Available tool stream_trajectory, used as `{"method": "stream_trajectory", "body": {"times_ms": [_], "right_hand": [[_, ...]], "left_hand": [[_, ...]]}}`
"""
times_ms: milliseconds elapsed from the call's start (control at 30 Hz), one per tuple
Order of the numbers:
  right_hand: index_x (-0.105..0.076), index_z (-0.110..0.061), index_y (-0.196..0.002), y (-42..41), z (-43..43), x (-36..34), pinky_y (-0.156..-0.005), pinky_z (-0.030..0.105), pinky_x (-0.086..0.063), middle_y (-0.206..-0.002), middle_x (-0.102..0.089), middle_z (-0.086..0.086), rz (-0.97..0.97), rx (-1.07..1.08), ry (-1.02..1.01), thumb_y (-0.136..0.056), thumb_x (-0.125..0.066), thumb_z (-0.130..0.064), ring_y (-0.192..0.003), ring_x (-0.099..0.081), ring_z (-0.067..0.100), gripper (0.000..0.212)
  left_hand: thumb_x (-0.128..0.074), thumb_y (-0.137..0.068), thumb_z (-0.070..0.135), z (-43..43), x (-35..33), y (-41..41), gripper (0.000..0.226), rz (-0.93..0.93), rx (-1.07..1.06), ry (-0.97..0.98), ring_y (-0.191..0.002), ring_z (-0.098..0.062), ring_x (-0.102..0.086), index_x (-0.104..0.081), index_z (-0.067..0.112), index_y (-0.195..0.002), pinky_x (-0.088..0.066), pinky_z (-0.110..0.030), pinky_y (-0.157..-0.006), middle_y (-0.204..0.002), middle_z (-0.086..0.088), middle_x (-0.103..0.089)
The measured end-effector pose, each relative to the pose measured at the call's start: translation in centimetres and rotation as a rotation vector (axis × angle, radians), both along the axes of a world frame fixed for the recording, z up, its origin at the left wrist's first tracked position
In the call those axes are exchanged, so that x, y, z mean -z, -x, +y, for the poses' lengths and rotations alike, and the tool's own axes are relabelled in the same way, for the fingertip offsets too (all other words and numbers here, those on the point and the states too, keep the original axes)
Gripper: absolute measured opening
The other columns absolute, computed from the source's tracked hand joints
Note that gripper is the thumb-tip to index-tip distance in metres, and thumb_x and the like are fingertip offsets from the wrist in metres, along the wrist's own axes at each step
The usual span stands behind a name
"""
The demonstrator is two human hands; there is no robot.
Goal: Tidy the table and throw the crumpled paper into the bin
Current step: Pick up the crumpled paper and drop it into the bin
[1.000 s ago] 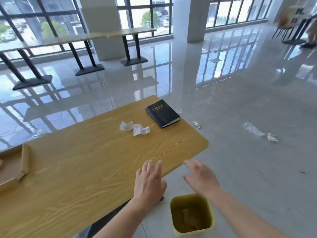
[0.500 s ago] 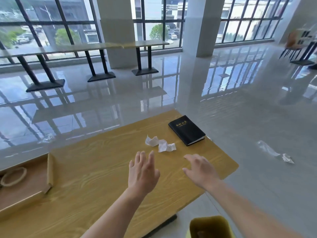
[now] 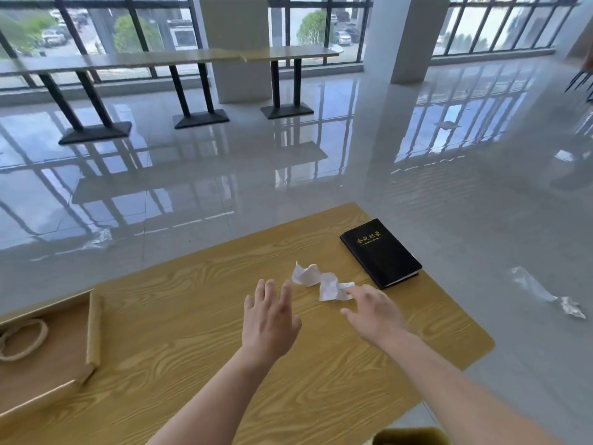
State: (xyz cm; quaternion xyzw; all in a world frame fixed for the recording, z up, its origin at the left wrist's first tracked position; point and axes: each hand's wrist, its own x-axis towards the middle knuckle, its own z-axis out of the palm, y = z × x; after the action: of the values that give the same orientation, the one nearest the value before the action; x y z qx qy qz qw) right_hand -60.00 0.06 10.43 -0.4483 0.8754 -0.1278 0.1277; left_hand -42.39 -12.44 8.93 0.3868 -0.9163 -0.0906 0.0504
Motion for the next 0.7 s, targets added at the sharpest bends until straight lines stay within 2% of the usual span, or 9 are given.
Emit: {"method": "stream_trajectory", "body": {"times_ms": [167, 367, 533, 600, 700], "right_hand": [[-0.054, -0.024, -0.133, 3.2, -4.3, 2.1, -0.088, 0.036, -0.05, -0.117, -0.06, 0.001, -0.041, -0.056, -0.014, -0.093, -0.056, -0.035, -0.109, -0.054, 0.022, 0.041], [-0.05, -0.027, -0.137, 7.0, -7.6, 5.1, -0.087, 0.032, -0.047, -0.124, -0.057, 0.0, -0.095, -0.118, -0.068, -0.093, -0.055, -0.032, -0.115, -0.05, 0.02, 0.045], [-0.049, -0.027, -0.134, 8.8, -8.9, 7.1, -0.088, 0.032, -0.047, -0.126, -0.054, 0.0, -0.082, -0.141, -0.12, -0.093, -0.054, -0.035, -0.115, -0.048, 0.021, 0.042], [-0.047, -0.028, -0.135, 9.2, -9.3, 7.7, -0.088, 0.031, -0.047, -0.128, -0.053, -0.001, -0.068, -0.137, -0.131, -0.094, -0.055, -0.039, -0.114, -0.047, 0.02, 0.044], [-0.044, -0.029, -0.138, 9.4, -9.5, 8.7, -0.091, 0.03, -0.046, -0.129, -0.051, -0.001, -0.047, -0.144, -0.166, -0.092, -0.057, -0.047, -0.116, -0.046, 0.02, 0.051]], "left_hand": [[-0.049, -0.087, 0.033, -2.6, 1.4, 3.3, 0.064, -0.028, -0.054, -0.028, -0.144, -0.029, -0.02, -0.026, 0.021, -0.145, -0.029, -0.044, -0.111, -0.15, -0.01, -0.032], [-0.049, -0.089, 0.033, -4.9, 3.5, 7.4, 0.062, -0.055, -0.111, -0.066, -0.145, -0.029, -0.019, -0.026, 0.02, -0.146, -0.028, -0.044, -0.113, -0.151, -0.009, -0.032], [-0.046, -0.091, 0.033, -6.1, 4.8, 10.2, 0.063, -0.087, -0.102, -0.081, -0.142, -0.027, -0.026, -0.026, 0.021, -0.149, -0.031, -0.041, -0.111, -0.148, -0.009, -0.035], [-0.047, -0.092, 0.034, -6.7, 5.2, 11.2, 0.059, -0.068, -0.105, -0.087, -0.134, -0.025, -0.037, -0.03, 0.02, -0.147, -0.035, -0.037, -0.106, -0.141, -0.008, -0.041], [-0.049, -0.095, 0.034, -7.7, 5.7, 12.6, 0.05, -0.047, -0.13, -0.135, -0.107, -0.022, -0.052, -0.037, 0.021, -0.142, -0.043, -0.032, -0.088, -0.12, -0.005, -0.051]]}}
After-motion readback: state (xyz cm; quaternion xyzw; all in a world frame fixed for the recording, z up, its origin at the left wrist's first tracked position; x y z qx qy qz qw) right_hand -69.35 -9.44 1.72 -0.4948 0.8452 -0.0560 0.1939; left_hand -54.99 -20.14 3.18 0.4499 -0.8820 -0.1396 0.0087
